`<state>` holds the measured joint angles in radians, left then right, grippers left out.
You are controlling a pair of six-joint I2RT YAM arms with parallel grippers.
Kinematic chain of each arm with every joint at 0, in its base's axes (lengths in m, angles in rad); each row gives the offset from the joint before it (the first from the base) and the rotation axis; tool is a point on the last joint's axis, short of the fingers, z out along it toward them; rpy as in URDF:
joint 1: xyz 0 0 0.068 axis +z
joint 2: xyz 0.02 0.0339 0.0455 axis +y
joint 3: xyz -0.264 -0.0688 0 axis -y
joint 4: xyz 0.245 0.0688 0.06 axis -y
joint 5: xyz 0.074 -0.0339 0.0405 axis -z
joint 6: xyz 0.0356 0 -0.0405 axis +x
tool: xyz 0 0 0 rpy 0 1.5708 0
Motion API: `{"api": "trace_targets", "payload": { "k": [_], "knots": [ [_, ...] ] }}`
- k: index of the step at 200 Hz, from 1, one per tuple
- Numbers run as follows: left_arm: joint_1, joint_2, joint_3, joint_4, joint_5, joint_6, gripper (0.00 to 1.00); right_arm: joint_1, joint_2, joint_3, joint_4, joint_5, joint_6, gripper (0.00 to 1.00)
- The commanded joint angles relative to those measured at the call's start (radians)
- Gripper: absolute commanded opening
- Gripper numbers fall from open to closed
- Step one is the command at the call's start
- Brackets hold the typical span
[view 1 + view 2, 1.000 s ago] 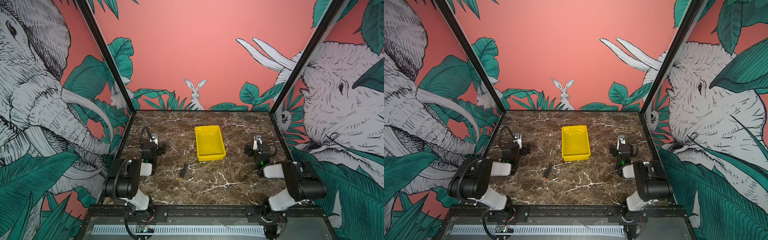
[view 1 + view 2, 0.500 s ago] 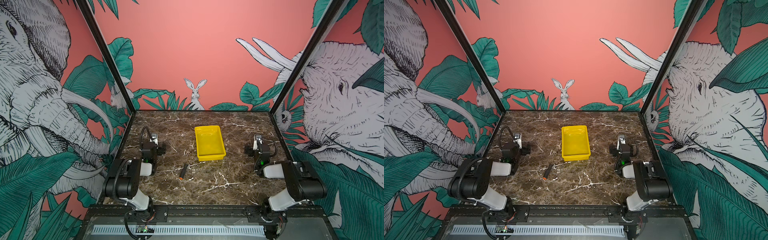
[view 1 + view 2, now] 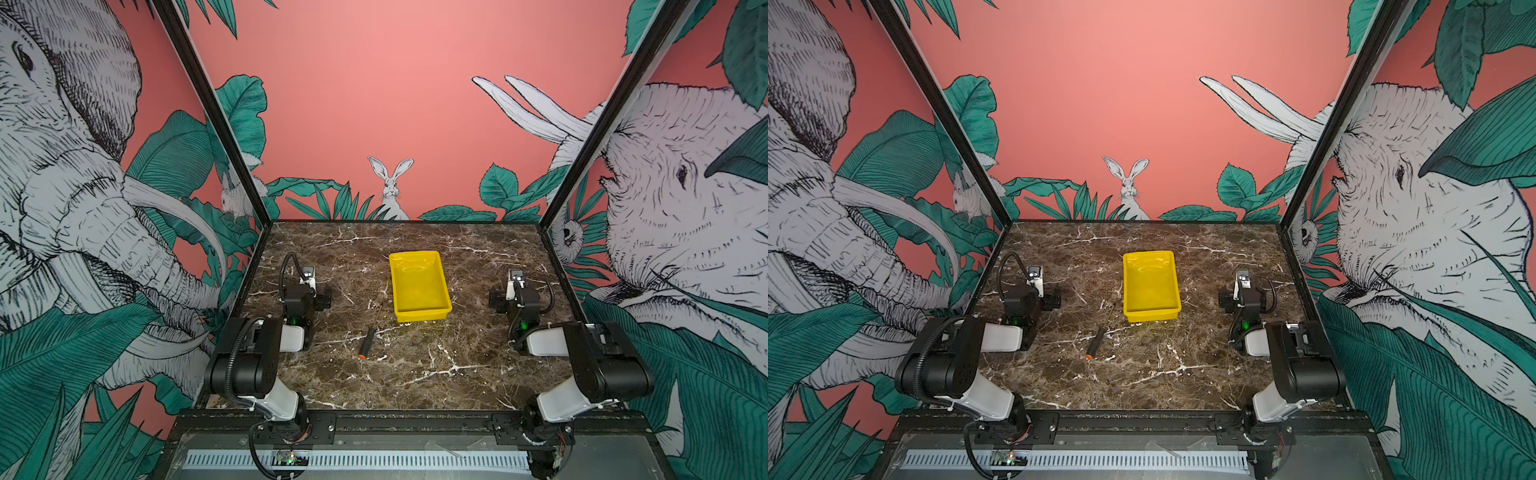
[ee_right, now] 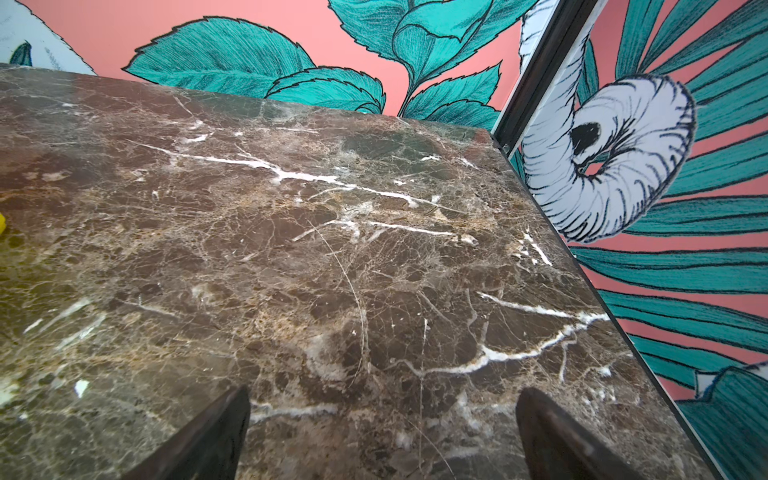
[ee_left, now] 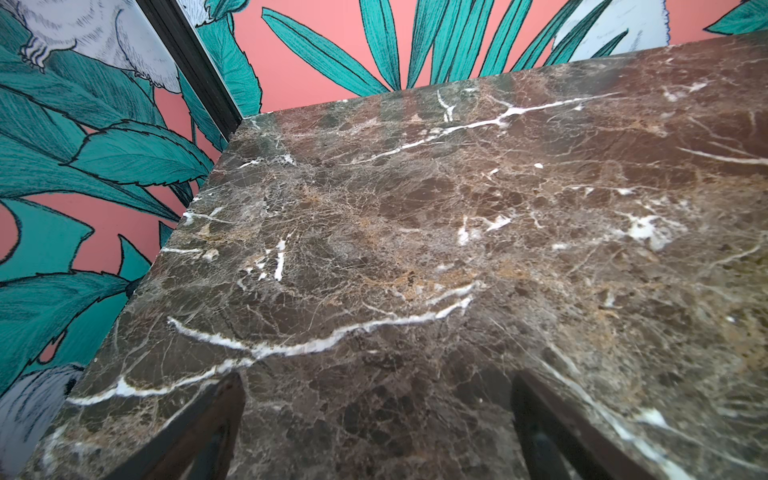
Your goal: Put the screwdriver in the bin
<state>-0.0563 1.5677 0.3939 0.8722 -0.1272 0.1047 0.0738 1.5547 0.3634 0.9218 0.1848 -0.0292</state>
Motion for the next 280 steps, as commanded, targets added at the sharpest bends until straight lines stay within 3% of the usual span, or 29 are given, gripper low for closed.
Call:
{"api": "trace_targets", "payload": {
  "k": [1, 29, 47, 66, 82, 98, 115, 136, 152, 206, 228, 280],
  "knots": [
    [0.001, -0.018, 0.014, 0.001, 0.004, -0.007, 1.00, -0.002, -0.004, 0.010, 0.028, -0.007, 0.004, 0.99],
    [0.001, -0.018, 0.014, -0.001, 0.004, -0.008, 1.00, -0.006, -0.009, 0.009, 0.031, -0.004, 0.004, 0.99],
    [0.001, -0.035, 0.018, 0.014, -0.018, -0.007, 1.00, 0.000, -0.082, 0.040, -0.095, -0.021, -0.009, 0.99],
    [0.000, -0.187, 0.119, -0.328, -0.030, -0.042, 1.00, 0.002, -0.196, 0.141, -0.386, -0.036, 0.015, 0.99],
    [-0.001, -0.301, 0.244, -0.638, -0.101, -0.183, 1.00, 0.003, -0.274, 0.216, -0.567, -0.058, 0.111, 0.99],
    [-0.001, -0.376, 0.335, -0.858, -0.141, -0.355, 1.00, 0.002, -0.332, 0.236, -0.623, -0.090, 0.265, 0.99],
    [-0.001, -0.430, 0.390, -1.016, -0.074, -0.447, 1.00, 0.002, -0.376, 0.235, -0.614, -0.193, 0.380, 0.99],
    [-0.016, -0.482, 0.391, -1.119, 0.073, -0.512, 1.00, 0.004, -0.356, 0.353, -0.799, -0.349, 0.447, 0.99],
    [-0.066, -0.525, 0.384, -1.208, 0.058, -0.525, 1.00, 0.033, -0.329, 0.411, -0.872, -0.402, 0.436, 0.99],
    [-0.311, -0.583, 0.307, -1.391, -0.001, -0.602, 0.99, 0.169, -0.314, 0.480, -0.995, -0.365, 0.331, 0.99],
    [-0.409, -0.567, 0.282, -1.415, -0.044, -0.627, 1.00, 0.172, -0.279, 0.479, -0.976, -0.475, 0.325, 0.99],
    [-0.546, -0.454, 0.356, -1.486, -0.047, -0.607, 0.97, 0.172, -0.229, 0.481, -0.979, -0.459, 0.297, 0.99]
  ]
}}
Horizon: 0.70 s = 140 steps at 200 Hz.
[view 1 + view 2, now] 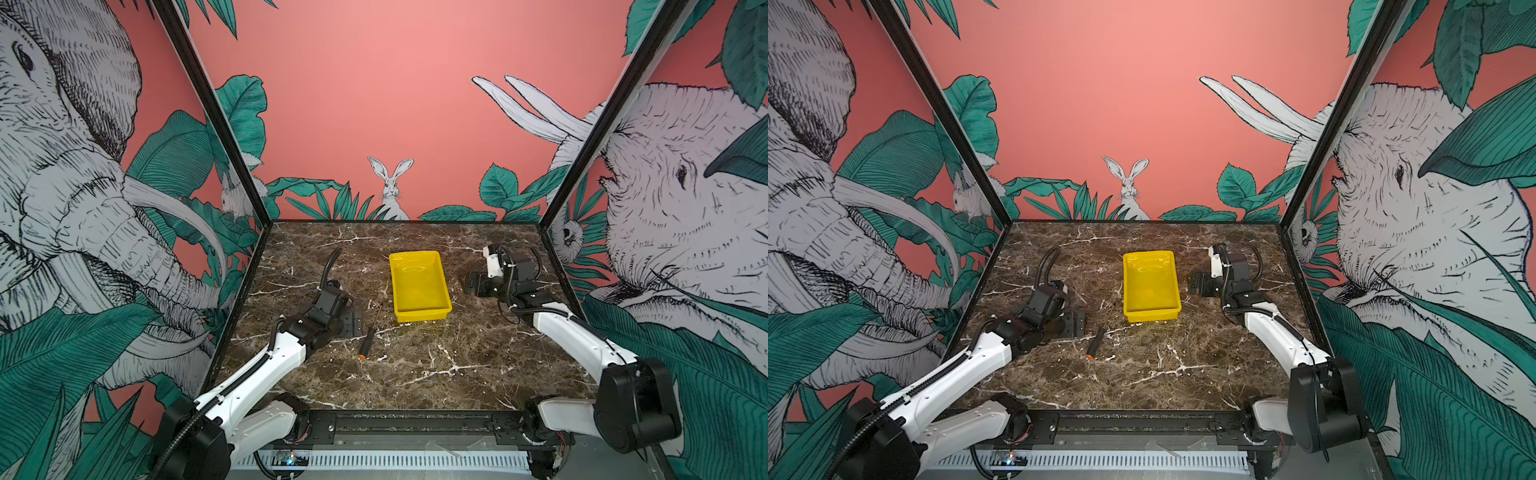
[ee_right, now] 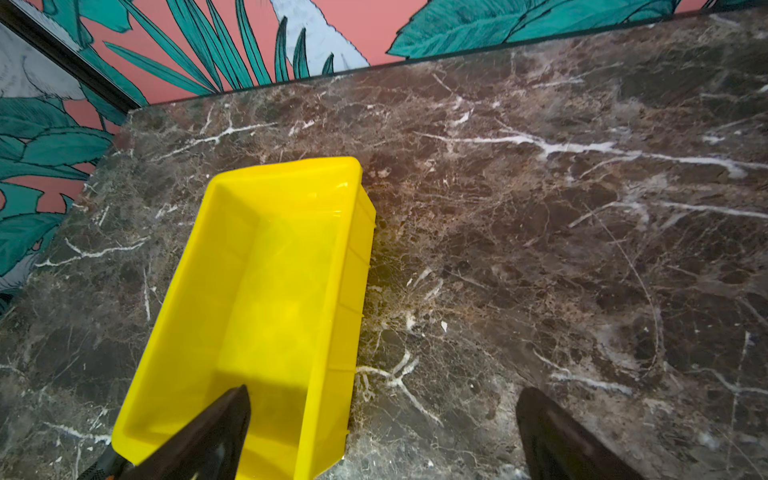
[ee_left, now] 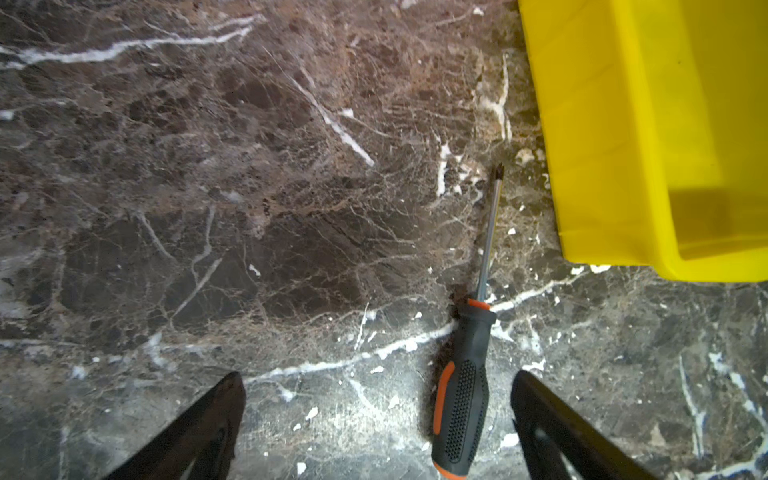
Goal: Put the screwdriver in the bin
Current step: 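Reach the left gripper down to the black-and-orange screwdriver handle while the right arm lifts slightly, then close the left gripper on the screwdriver handle and lift it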
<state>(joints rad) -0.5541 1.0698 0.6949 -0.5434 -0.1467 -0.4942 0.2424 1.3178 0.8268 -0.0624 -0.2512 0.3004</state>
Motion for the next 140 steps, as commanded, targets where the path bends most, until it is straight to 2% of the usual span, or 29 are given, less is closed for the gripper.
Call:
{"api": "trace_targets", "payload": {
  "k": [1, 29, 49, 79, 92, 112, 140],
  "knots": [
    [-0.052, 0.047, 0.057, -0.073, -0.029, -0.008, 0.97, 0.003, 0.008, 0.017, 0.006, -0.023, -0.033, 0.99],
    [-0.124, 0.136, 0.074, -0.089, -0.020, 0.008, 0.90, 0.003, 0.011, 0.012, 0.001, -0.002, -0.040, 0.99],
    [-0.140, 0.197, 0.058, -0.062, 0.012, 0.007, 0.89, 0.001, 0.005, -0.005, 0.042, -0.003, -0.037, 0.99],
    [-0.141, 0.261, 0.014, 0.049, 0.054, -0.013, 0.79, 0.001, 0.008, -0.005, 0.026, -0.004, -0.044, 0.99],
    [-0.178, 0.290, 0.011, 0.088, 0.071, -0.015, 0.75, -0.001, 0.009, -0.001, 0.019, 0.001, -0.044, 0.99],
    [-0.191, 0.344, 0.035, 0.096, 0.066, -0.006, 0.69, -0.008, 0.004, -0.009, 0.017, 0.009, -0.035, 0.99],
    [-0.203, 0.406, 0.049, 0.118, 0.063, -0.001, 0.64, -0.026, -0.004, -0.023, 0.021, 0.013, -0.018, 0.99]
  ]
}}
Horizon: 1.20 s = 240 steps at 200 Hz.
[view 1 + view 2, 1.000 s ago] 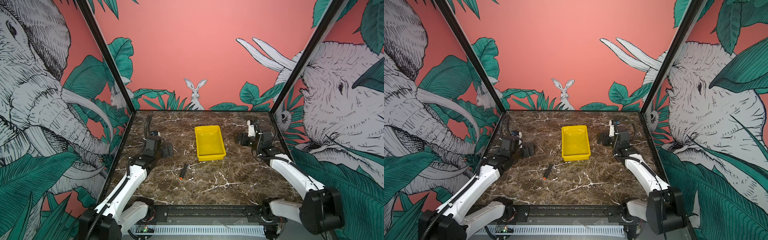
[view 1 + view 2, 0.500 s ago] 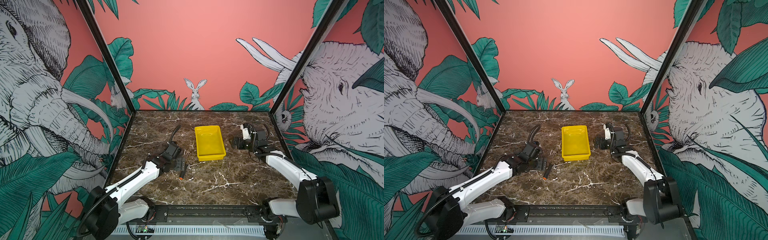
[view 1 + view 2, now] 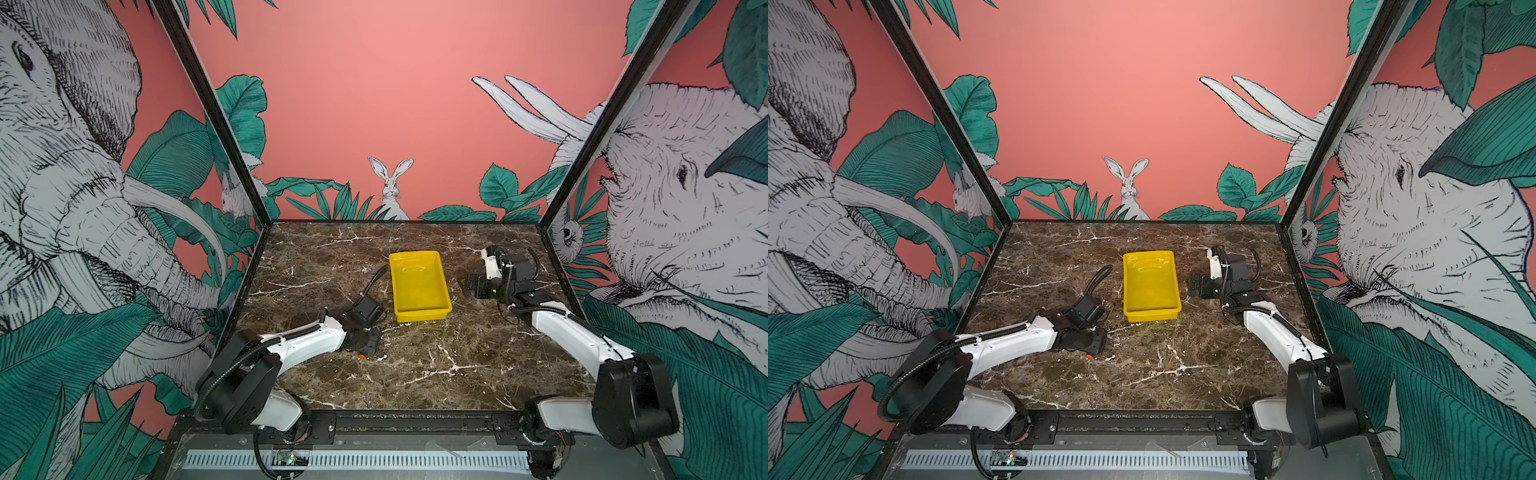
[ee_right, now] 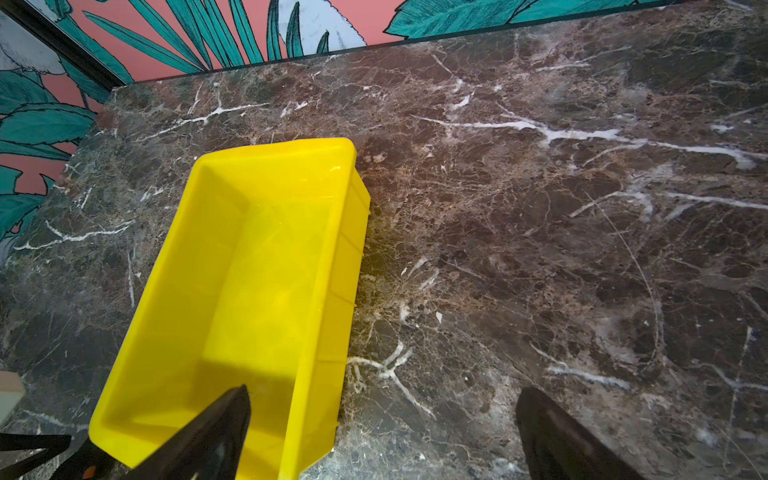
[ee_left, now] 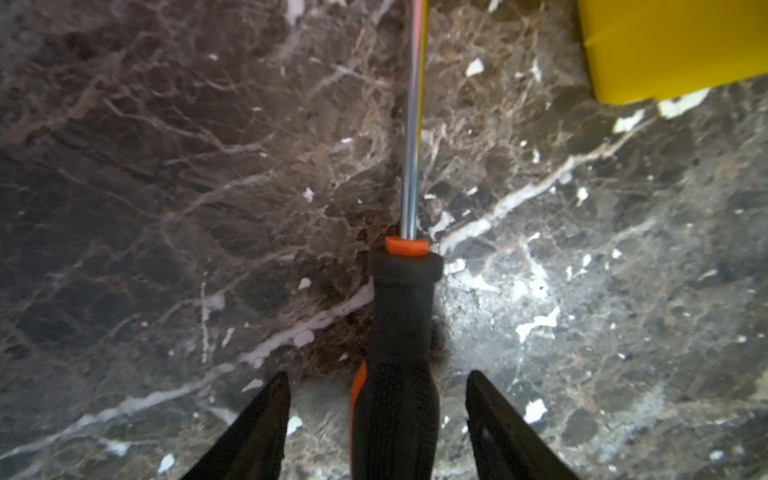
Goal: Put the screwdriver in the bin
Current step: 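Close the left gripper on the screwdriver handle and lift it, then carry the screwdriver with the left gripper over the yellow bin and lower it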
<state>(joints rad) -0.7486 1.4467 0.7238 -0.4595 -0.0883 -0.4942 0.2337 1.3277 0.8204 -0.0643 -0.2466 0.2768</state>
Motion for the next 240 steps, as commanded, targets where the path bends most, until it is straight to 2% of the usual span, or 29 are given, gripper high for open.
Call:
{"api": "trace_targets", "payload": {
  "k": [1, 14, 23, 63, 104, 167, 206, 240],
  "knots": [
    [-0.008, 0.032, 0.020, 0.035, 0.005, -0.001, 0.64, -0.018, -0.014, -0.017, 0.025, 0.009, 0.005, 0.99],
    [-0.008, 0.058, 0.027, 0.041, 0.005, 0.002, 0.63, -0.024, -0.021, -0.031, 0.037, 0.010, 0.013, 0.99],
    [-0.009, 0.071, 0.028, 0.048, 0.005, 0.000, 0.58, -0.030, -0.023, -0.036, 0.043, 0.009, 0.020, 0.99],
    [-0.012, 0.073, 0.040, 0.036, -0.018, 0.001, 0.20, -0.042, -0.028, -0.044, 0.051, 0.000, 0.030, 0.99],
    [-0.011, 0.004, 0.038, -0.021, -0.077, 0.008, 0.00, -0.049, -0.026, -0.056, 0.064, -0.003, 0.039, 0.99],
    [-0.012, -0.131, 0.065, -0.110, -0.154, 0.039, 0.00, -0.056, -0.037, -0.071, 0.071, -0.030, 0.048, 0.99],
    [-0.012, -0.179, 0.185, -0.105, -0.145, 0.079, 0.00, -0.059, -0.057, -0.082, 0.078, -0.054, 0.062, 0.99],
    [-0.013, -0.082, 0.396, -0.123, -0.118, 0.147, 0.00, -0.060, -0.100, -0.081, 0.045, -0.052, 0.055, 0.99]
  ]
}}
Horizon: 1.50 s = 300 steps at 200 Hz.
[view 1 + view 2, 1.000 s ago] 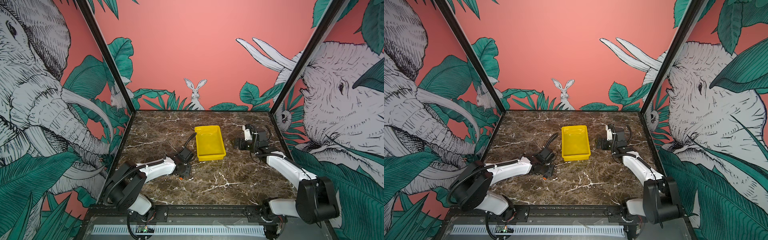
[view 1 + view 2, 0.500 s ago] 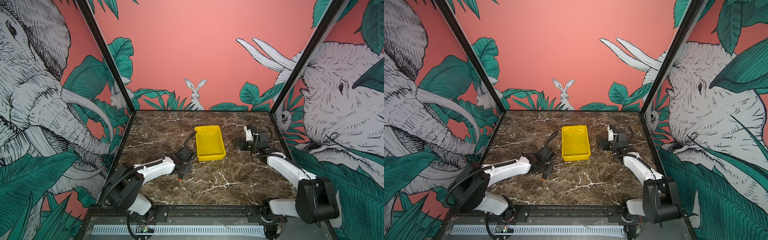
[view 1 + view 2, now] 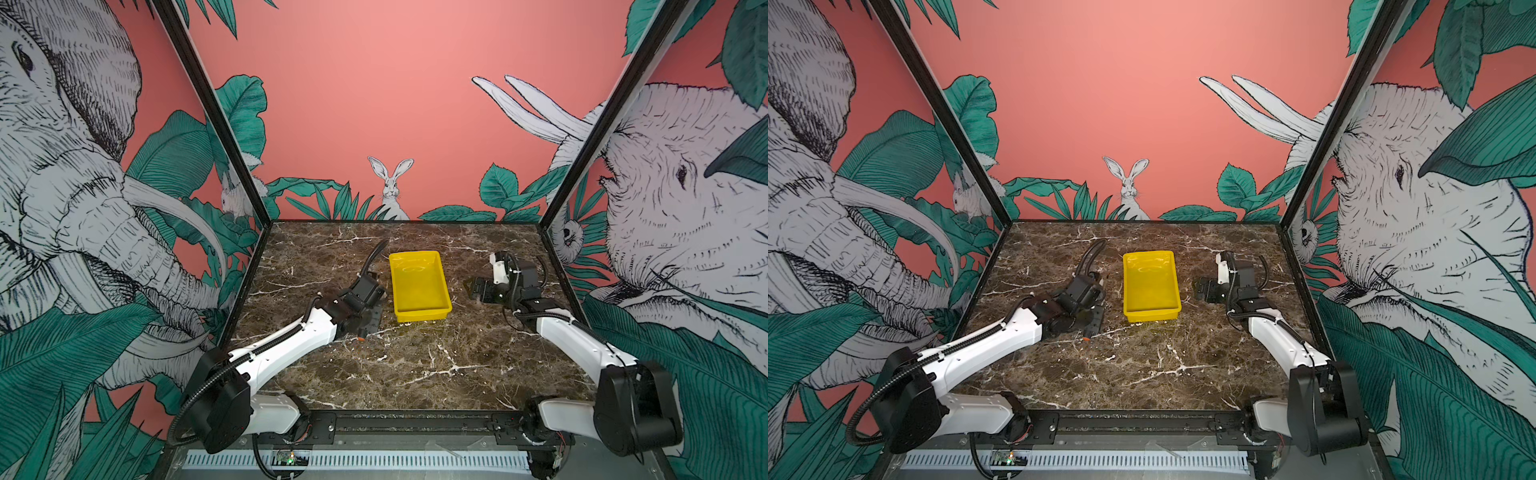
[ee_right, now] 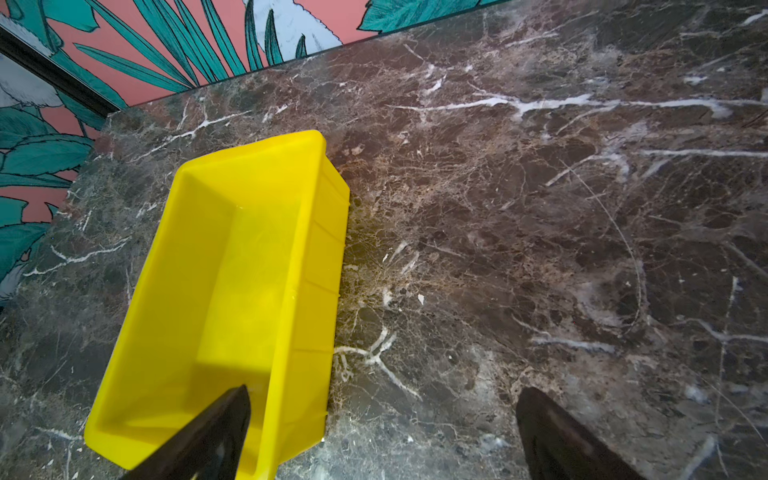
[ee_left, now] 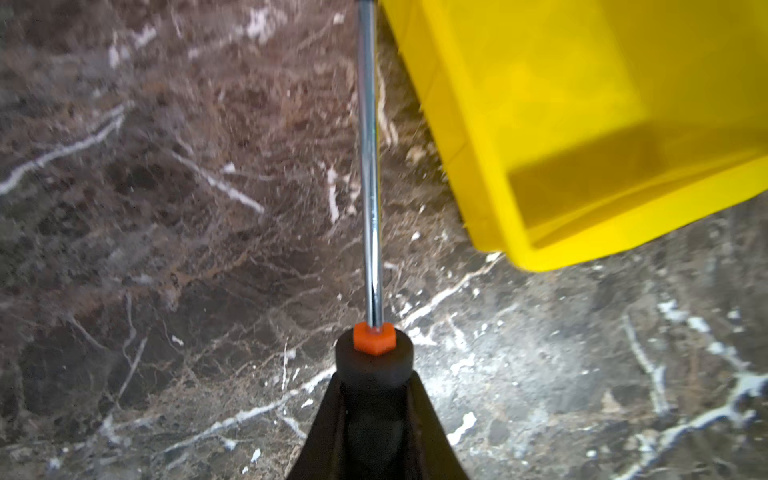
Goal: Put the screwdriver in the bin
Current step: 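Carry the screwdriver with the left gripper over the yellow bin and lower it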
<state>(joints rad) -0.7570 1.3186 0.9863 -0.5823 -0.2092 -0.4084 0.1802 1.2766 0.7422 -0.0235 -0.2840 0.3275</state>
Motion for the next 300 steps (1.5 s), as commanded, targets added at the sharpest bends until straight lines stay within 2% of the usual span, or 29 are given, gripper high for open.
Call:
{"api": "trace_targets", "payload": {
  "k": [1, 58, 74, 94, 172, 254, 300],
  "knots": [
    [-0.004, 0.051, 0.141, 0.000, 0.005, 0.063, 0.00, -0.008, -0.050, -0.004, 0.004, -0.014, 0.004, 0.99],
    [-0.010, 0.416, 0.536, 0.018, 0.113, 0.175, 0.00, -0.014, -0.127, -0.024, -0.045, 0.011, 0.005, 1.00],
    [-0.018, 0.498, 0.597, 0.034, 0.153, 0.191, 0.00, -0.016, -0.140, -0.023, -0.067, 0.019, -0.002, 1.00],
    [-0.019, 0.586, 0.663, 0.017, 0.133, 0.179, 0.00, -0.018, -0.152, -0.035, -0.058, 0.033, -0.002, 1.00],
    [-0.020, 0.819, 0.766, 0.016, 0.129, 0.154, 0.00, -0.021, -0.070, -0.021, -0.027, 0.009, -0.004, 1.00],
    [-0.017, 0.902, 0.815, -0.023, 0.093, 0.120, 0.00, -0.024, -0.026, -0.012, -0.012, 0.006, -0.008, 0.99],
    [-0.012, 0.916, 0.827, -0.027, 0.106, 0.110, 0.19, -0.025, -0.002, -0.008, -0.008, 0.000, -0.008, 1.00]
  ]
}}
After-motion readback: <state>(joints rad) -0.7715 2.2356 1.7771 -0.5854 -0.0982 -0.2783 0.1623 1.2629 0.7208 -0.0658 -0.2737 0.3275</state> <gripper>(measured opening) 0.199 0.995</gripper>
